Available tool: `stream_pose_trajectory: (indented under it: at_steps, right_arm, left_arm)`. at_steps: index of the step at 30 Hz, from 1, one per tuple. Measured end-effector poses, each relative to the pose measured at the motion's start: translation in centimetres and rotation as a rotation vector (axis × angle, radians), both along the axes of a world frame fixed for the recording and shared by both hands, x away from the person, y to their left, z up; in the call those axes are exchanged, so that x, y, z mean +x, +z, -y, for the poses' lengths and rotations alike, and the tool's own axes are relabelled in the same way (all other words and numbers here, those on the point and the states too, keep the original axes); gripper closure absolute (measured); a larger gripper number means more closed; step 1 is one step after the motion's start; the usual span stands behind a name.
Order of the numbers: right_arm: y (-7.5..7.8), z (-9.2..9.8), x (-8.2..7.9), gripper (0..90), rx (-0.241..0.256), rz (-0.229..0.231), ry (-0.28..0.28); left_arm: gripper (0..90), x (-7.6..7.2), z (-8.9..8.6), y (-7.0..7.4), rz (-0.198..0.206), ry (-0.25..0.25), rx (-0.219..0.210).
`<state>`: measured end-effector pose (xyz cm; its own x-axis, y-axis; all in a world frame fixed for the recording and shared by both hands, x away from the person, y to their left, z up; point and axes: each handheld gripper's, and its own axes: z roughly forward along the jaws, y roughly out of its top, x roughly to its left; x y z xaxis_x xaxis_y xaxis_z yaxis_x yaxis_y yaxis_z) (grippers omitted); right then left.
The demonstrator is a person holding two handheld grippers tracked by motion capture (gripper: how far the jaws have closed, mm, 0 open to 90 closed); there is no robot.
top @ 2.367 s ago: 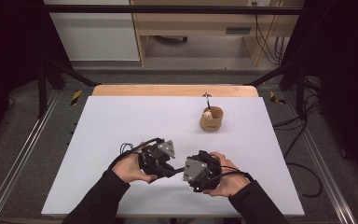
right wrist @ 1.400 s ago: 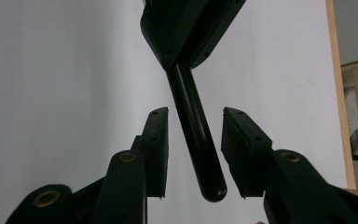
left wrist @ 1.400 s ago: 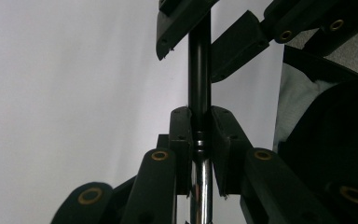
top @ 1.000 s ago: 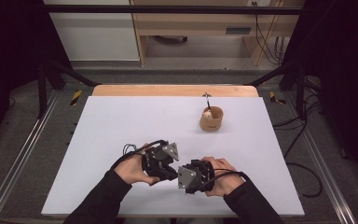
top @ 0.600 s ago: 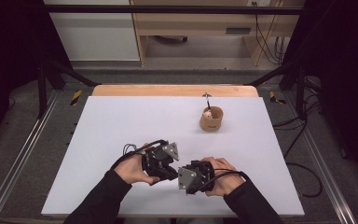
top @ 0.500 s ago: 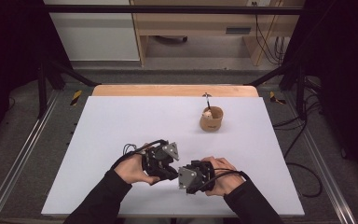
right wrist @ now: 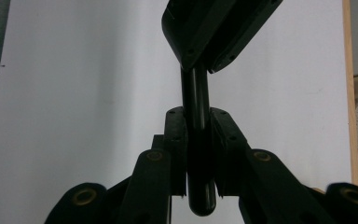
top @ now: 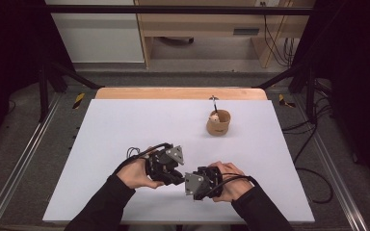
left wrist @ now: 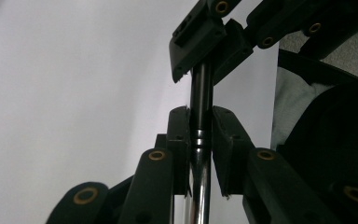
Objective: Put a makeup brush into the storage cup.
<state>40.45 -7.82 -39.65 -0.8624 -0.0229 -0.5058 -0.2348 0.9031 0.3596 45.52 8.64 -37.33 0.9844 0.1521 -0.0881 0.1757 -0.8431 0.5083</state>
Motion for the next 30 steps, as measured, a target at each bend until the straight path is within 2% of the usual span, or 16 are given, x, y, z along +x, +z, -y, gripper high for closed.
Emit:
stream_pose_trajectory:
  at_steps: [5, 8, 15, 18, 19, 21, 25, 27, 30]
  right_arm:
    - [0.1, 0.0, 0.0, 79.3, 0.000, -0.008, 0.004]
    - [0.1, 0.1, 0.1, 79.3, 0.001, -0.012, -0.003]
    - [0.0, 0.5, 0.4, 79.3, 0.011, -0.029, -0.046]
    - [0.0, 0.8, 0.7, 79.3, 0.021, -0.035, -0.066]
    - [0.0, 0.9, 0.8, 79.3, 0.023, -0.037, -0.070]
    - [0.0, 1.1, 0.9, 79.3, 0.034, -0.043, -0.087]
    - [0.0, 1.6, 1.2, 79.3, 0.027, -0.048, -0.099]
    - [-0.1, 1.8, 1.2, 79.3, 0.038, -0.056, -0.117]
    - [-0.1, 2.1, 1.5, 79.3, 0.036, -0.056, -0.115]
  left_arm:
    - [75.1, 0.1, -0.1, 0.0, -0.001, 0.003, -0.001]
    - [72.7, 0.1, -0.2, -0.1, 0.013, 0.006, -0.009]
    - [53.0, 0.3, -0.7, 0.3, 0.091, 0.047, -0.040]
    - [45.8, 0.4, -1.3, 0.6, 0.116, 0.072, -0.071]
    - [43.8, 0.5, -1.5, 0.7, 0.125, 0.075, -0.068]
    - [39.0, 0.5, -1.8, 0.7, 0.141, 0.106, -0.100]
    - [31.4, 0.6, -2.5, 0.8, 0.148, 0.142, -0.112]
    - [29.3, 0.7, -2.7, 0.8, 0.158, 0.154, -0.114]
    - [26.5, 0.9, -3.2, 0.9, 0.173, 0.167, -0.121]
